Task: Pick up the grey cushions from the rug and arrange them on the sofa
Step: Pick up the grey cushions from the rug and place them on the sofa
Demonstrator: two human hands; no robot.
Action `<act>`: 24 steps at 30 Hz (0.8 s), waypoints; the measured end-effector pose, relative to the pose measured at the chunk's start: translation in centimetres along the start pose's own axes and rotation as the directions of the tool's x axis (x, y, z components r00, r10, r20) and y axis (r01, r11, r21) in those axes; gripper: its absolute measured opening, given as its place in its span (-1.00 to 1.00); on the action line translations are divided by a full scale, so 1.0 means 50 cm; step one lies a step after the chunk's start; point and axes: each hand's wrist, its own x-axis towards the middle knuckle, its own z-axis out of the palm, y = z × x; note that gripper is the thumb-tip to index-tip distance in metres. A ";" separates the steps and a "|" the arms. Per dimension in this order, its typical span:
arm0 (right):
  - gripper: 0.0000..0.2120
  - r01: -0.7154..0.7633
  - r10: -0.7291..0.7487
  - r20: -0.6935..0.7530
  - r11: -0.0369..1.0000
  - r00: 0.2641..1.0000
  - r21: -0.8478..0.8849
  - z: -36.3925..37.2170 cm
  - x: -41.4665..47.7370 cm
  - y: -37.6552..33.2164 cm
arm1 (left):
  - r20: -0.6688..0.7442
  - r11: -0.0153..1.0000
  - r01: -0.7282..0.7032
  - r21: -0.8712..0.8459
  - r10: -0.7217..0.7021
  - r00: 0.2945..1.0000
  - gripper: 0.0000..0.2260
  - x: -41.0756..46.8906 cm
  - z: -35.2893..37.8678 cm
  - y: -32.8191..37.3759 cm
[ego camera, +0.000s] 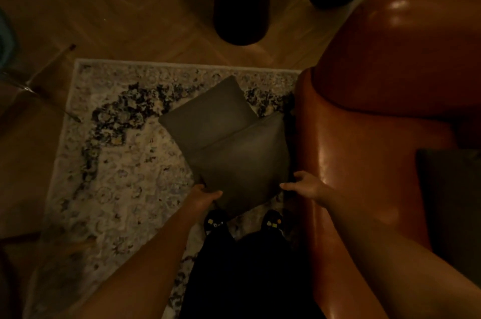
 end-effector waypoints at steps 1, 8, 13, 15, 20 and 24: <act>-0.21 0.001 -0.001 0.008 1.000 1.000 -0.002 -0.002 0.022 0.001 | -0.007 1.000 0.004 -0.007 -0.004 1.000 -0.59 0.016 0.005 0.000; -0.17 -0.022 0.022 -0.005 1.000 1.000 -0.012 -0.006 0.179 0.026 | -0.051 0.988 -0.015 -0.152 0.007 0.999 -0.42 0.091 0.054 0.004; -0.15 0.019 -0.018 -0.026 0.998 0.999 0.054 0.006 0.297 0.025 | -0.048 0.988 0.028 -0.155 -0.036 0.998 -0.37 0.187 0.070 -0.027; -0.16 0.054 -0.052 -0.031 0.994 0.998 0.092 0.013 0.336 0.022 | -0.048 0.990 0.028 -0.141 -0.035 0.998 -0.39 0.232 0.070 -0.036; -0.12 0.106 -0.098 -0.078 0.989 0.992 0.105 0.011 0.428 -0.007 | -0.062 0.990 0.012 -0.137 -0.021 0.998 -0.36 0.343 0.077 -0.047; 0.04 0.072 -0.060 -0.105 0.990 0.993 0.119 0.004 0.506 -0.028 | -0.026 0.982 0.031 -0.187 -0.036 0.999 -0.32 0.427 0.079 -0.059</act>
